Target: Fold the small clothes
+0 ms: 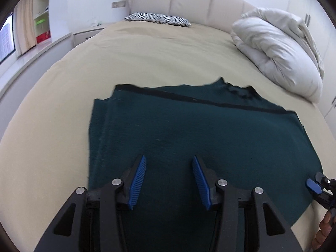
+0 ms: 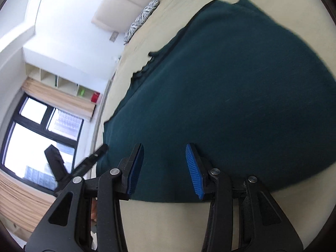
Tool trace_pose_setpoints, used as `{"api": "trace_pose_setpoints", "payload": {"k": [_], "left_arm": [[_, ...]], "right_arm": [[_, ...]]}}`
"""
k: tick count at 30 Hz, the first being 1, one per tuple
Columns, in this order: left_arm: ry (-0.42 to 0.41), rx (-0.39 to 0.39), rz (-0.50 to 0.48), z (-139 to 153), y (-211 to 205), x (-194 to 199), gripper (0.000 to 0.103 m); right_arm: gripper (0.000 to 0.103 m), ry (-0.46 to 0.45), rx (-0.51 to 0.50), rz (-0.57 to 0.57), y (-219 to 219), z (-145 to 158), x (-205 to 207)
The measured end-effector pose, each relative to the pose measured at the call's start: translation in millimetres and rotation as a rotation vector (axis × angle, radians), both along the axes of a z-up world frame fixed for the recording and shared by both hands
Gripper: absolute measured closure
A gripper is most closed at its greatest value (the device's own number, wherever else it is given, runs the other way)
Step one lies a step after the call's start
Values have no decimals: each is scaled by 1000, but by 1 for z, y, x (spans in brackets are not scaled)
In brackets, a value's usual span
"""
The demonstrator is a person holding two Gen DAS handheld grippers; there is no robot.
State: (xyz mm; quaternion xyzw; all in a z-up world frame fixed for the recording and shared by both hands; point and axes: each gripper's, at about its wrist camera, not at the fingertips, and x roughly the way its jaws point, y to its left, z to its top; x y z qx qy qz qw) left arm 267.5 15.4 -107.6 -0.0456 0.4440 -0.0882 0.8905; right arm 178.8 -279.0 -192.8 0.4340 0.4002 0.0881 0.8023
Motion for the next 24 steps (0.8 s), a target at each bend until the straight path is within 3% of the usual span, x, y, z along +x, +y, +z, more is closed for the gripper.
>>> {"api": "trace_pose_setpoints", "payload": {"k": [3,6,8,9,12,13,18,21,24], "left_arm": [[5,-71,19,-1,19,-1,66],[4,-95,50,3,29,-6,68],[4,-106,87,9,34,-14,66],[1,-103,88,12,31,-18,60],[-29,-87,32,24,8,-31,51],[-30,-81,3,25,-4,-31,49],[-9,-52,-117,15,-59,-35,49],[13,-21,-123,5,-70,-31,37],[20,-19,-127,2,-70,-30,35]], "right_arm": [[63,-13,-2,-70,-40,-3,-7],[63,-17,-13,-156,-72,2,-21],[62,-29,-52,-209,-90,12,-27],[58,-43,-71,-231,-99,19,-30],[41,-52,-115,-287,-122,30,-33],[40,-43,-116,-294,-127,30,-32],[40,23,-82,-233,-140,18,-19],[40,66,-71,-179,-133,3,4],[40,88,-64,-147,-127,-1,19]]}}
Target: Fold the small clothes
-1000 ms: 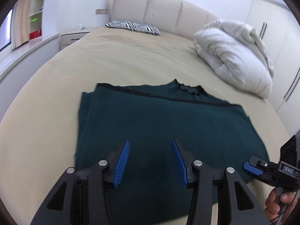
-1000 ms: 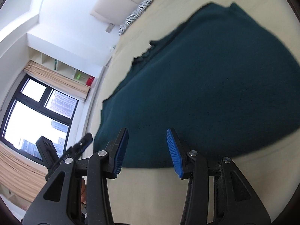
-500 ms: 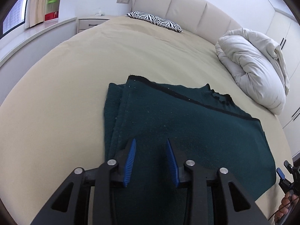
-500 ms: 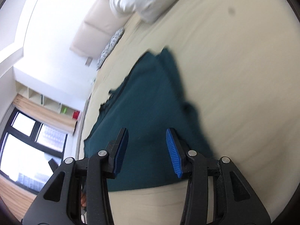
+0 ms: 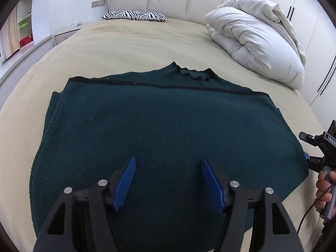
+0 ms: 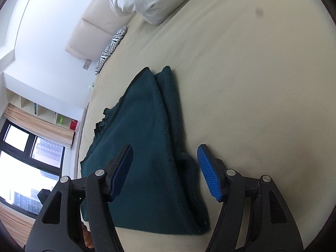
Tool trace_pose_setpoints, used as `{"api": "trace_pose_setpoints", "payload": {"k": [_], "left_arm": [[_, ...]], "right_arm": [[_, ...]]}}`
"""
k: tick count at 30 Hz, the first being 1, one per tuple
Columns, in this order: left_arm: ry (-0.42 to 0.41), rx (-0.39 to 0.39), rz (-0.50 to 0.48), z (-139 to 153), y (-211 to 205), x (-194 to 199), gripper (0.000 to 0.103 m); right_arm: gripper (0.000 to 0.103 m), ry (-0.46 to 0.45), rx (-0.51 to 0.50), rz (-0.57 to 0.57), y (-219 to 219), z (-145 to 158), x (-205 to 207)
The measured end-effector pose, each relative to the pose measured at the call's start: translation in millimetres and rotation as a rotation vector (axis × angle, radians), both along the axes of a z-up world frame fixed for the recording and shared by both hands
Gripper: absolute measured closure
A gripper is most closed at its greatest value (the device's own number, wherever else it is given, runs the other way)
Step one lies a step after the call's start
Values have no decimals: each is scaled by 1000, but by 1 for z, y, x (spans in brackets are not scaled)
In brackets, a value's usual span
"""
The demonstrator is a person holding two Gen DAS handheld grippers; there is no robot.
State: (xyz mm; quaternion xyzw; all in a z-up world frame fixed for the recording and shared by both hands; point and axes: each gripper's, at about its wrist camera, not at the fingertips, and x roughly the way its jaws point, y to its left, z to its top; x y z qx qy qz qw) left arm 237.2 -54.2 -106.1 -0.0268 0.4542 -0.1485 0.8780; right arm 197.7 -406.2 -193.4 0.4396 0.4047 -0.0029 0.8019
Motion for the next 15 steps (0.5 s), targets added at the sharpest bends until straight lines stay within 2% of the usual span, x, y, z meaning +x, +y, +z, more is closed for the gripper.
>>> {"api": "trace_pose_setpoints", "payload": {"k": [2,7,11,15], "left_arm": [[7,-17,5,-1,4,-1,35],[0,-12,13,-5,2,-3,35],[-1,-20,12,-5,3,-2,35],[-3,-25,10,-5,4,-2,35]], "right_arm": [[40,10,16,25,4,0,6],[50,-6,123,74,12,-1,6],[56,17,136,85,20,-6,15],[70,53,168,55,19,-14,23]]}}
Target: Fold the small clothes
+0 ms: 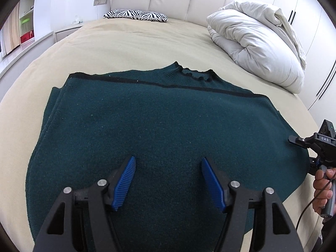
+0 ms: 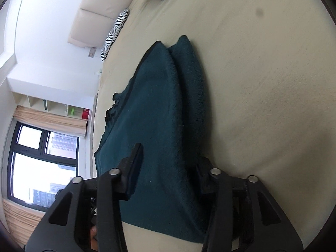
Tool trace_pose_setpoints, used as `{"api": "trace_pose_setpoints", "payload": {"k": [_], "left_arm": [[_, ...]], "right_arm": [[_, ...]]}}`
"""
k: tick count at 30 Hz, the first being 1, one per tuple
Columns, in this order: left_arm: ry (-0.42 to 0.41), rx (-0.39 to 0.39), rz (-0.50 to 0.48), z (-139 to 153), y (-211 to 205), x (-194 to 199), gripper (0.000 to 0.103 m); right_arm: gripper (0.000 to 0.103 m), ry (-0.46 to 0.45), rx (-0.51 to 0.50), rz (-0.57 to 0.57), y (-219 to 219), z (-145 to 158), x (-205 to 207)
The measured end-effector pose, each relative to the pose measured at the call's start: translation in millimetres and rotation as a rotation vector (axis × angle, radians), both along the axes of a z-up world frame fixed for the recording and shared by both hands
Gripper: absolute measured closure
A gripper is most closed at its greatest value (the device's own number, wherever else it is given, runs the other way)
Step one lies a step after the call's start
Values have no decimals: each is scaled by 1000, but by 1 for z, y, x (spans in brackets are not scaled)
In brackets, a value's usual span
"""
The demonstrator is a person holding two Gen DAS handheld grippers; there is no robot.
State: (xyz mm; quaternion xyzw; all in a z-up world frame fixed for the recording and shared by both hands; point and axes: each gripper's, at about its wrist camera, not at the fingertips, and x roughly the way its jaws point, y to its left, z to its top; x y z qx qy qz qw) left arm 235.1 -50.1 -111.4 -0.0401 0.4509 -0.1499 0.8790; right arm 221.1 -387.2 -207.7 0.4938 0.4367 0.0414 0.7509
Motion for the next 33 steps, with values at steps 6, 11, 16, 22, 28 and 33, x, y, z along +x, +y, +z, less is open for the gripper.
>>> {"api": "trace_pose_setpoints", "payload": {"k": [6,11,16,22,28,33], "left_arm": [[-1,-8,-5,-1,2,0,35],[-2,-15,-7,-2,2,1,35],[1,-33,-9,-3,5,2,35],[3,-68,-14,-4,10,1,36],[5,-93,-19,-5,13,2,36],[7,-106,-23,-5,14,3,36]], "right_arm": [[78,6,-4,10,9,-1,4],[83,10,2,6,7,-2,2],[87,21,-92,12,13,6,3],[88,52,-173,12,21,14,8],[85,78,-71,27,15,5,10],[85,78,-24,7,12,-2,8]]}}
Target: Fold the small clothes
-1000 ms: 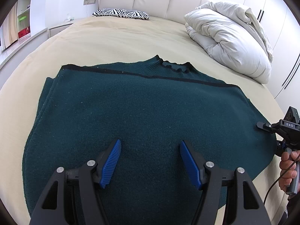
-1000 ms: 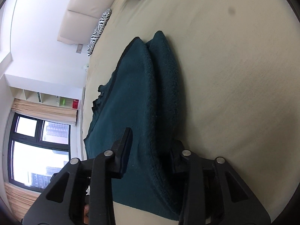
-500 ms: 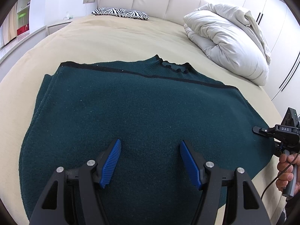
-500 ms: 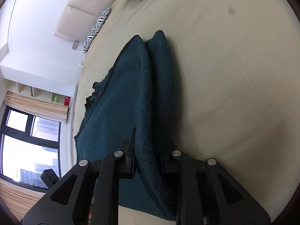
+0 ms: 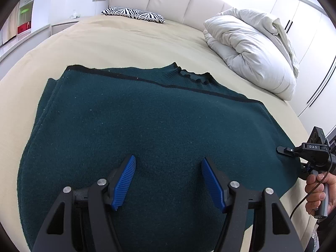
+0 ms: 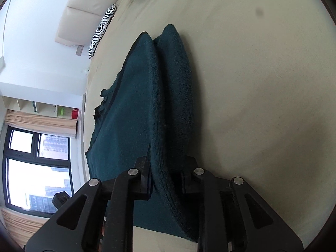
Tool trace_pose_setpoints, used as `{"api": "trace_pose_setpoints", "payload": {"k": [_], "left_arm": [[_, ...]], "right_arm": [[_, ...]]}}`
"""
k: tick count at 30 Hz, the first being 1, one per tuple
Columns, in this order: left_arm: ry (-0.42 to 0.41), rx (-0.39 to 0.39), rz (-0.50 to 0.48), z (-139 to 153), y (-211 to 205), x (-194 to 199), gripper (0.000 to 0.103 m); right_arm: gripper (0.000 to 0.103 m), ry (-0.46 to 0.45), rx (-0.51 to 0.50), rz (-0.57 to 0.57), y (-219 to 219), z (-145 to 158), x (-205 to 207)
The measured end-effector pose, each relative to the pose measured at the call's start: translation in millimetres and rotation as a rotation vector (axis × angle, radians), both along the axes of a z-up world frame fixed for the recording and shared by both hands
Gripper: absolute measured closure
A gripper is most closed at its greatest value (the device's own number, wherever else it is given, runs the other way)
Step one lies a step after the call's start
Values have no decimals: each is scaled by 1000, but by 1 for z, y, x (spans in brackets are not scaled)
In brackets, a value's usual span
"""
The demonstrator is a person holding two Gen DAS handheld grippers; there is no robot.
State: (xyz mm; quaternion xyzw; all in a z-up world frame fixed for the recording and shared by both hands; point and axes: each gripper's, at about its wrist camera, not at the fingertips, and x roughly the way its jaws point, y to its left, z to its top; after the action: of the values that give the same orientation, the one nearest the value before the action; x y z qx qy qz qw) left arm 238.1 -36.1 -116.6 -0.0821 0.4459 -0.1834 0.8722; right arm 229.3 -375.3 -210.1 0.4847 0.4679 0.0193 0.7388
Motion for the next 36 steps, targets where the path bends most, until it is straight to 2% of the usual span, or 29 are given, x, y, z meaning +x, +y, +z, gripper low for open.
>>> {"api": "trace_pose_setpoints", "payload": {"k": [4,7,9,11,13,15,17,20,22,24,26,28,30,34,36], "left_arm": [[4,-8,0,0,0,1,36],[7,-23,1,0,2,2,36],[11,-42,4,0,5,2,37],[23,-81,25,2,14,2,43],[51,-155,60,5,31,3,58],[65,-229,95,8,51,2,61],[53,-245,119,13,66,0,61],[42,-320,172,18,100,0,59],[50,-389,224,16,125,2,49],[68,-458,250,12,143,4,47],[99,-531,247,6,153,6,47],[108,-544,236,5,154,8,46],[122,-559,233,4,152,12,42],[158,-601,212,7,141,27,38],[182,-580,176,9,131,39,37]], "right_arm": [[85,2,21,-6,-2,-3,0],[88,11,-122,30,9,11,4],[88,18,-175,33,15,19,7],[89,26,-217,27,19,27,10],[89,36,-288,29,29,40,16],[90,35,-373,51,44,57,24],[90,21,-454,85,70,76,36],[89,-49,-590,225,146,112,62],[89,-129,-663,400,219,128,73],[90,-189,-747,602,293,127,76],[90,-187,-800,728,339,110,79],[90,-174,-879,801,369,89,77],[90,-177,-947,825,380,79,73],[90,-208,-1038,849,386,82,65],[89,-230,-1082,872,390,82,60]]}}
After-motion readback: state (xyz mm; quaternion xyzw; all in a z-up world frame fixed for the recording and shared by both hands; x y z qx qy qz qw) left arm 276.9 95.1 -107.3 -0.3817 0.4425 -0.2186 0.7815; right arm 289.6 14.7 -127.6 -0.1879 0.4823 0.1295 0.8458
